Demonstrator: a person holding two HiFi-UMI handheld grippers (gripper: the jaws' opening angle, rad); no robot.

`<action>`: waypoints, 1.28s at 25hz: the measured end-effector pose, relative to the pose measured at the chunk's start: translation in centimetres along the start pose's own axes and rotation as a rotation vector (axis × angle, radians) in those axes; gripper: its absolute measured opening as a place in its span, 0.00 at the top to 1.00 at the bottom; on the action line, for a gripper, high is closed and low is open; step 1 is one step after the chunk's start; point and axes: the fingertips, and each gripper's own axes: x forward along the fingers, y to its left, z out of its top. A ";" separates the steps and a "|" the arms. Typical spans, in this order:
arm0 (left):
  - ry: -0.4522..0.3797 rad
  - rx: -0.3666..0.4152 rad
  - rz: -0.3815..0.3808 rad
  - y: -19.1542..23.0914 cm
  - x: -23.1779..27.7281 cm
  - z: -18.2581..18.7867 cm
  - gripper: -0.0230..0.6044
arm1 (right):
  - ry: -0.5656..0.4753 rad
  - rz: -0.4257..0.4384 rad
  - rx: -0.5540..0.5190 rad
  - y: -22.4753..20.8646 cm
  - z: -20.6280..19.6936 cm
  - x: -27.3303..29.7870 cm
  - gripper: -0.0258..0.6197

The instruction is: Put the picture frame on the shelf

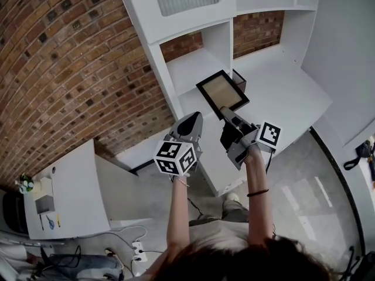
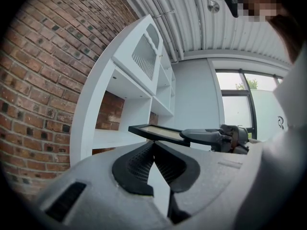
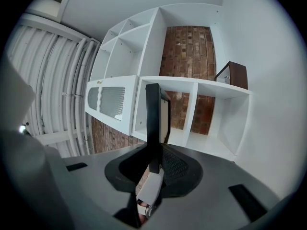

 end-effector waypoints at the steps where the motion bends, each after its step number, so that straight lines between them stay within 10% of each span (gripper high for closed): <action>1: 0.001 -0.001 0.007 0.1 0.5 0.0 0.95 | 0.008 0.000 0.003 -0.2 0.4 0.2 0.85; 32: -0.043 -0.039 0.359 2.9 2.5 -0.2 0.95 | 0.329 0.067 0.109 -3.1 3.9 6.9 0.85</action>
